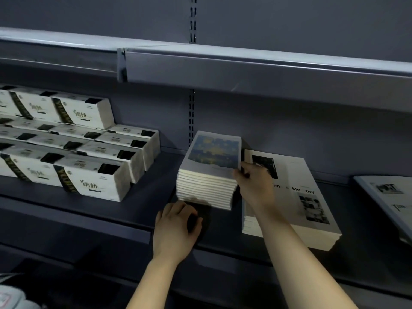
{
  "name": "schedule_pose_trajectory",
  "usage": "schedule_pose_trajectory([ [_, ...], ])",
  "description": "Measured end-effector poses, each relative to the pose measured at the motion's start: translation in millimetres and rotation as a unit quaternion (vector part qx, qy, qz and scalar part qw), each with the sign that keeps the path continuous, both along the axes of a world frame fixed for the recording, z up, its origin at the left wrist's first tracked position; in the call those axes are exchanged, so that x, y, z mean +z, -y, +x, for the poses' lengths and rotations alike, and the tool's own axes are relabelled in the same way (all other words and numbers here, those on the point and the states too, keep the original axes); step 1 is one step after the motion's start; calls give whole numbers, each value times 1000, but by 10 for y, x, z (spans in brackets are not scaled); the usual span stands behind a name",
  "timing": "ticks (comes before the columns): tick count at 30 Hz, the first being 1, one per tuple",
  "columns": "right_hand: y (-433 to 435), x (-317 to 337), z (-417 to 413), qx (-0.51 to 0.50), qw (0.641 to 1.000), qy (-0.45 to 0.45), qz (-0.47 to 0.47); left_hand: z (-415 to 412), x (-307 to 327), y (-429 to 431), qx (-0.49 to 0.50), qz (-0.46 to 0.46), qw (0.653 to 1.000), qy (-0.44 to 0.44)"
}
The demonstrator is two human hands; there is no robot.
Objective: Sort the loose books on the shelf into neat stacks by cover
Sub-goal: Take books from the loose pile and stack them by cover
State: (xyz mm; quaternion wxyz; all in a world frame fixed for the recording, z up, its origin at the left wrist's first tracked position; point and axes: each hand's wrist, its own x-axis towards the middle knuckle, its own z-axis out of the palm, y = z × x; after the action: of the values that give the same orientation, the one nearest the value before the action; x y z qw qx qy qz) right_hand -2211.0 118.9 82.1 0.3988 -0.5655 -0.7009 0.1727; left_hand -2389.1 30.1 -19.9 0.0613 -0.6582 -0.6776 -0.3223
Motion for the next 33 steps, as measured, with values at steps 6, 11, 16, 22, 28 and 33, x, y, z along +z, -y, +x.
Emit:
schedule_pose_trajectory([
  [6, -16, -30, -11, 2, 999, -24, -28, -5, 23, 9, -7, -5, 1000, 0],
  [11, 76, -25, 61, 36, 998, -19, -45, 9, 69, 20, -27, 0, 1000, 6],
  [16, 203, 14, 293, 28, 999, 10, -16, 204, 230, 78, -57, 32, 998, 23],
  [22, 309, 109, 799, 0, 1000, 20, 6, 618, 463, 107, -79, 48, 995, 25],
  [28, 458, 160, 1601, -52, 997, 59, -19, 1290, 694, 136, -82, 61, 995, 7],
  [33, 572, 127, 2415, -109, 990, 70, -62, 1936, 745, 199, -89, 64, 994, 7],
])
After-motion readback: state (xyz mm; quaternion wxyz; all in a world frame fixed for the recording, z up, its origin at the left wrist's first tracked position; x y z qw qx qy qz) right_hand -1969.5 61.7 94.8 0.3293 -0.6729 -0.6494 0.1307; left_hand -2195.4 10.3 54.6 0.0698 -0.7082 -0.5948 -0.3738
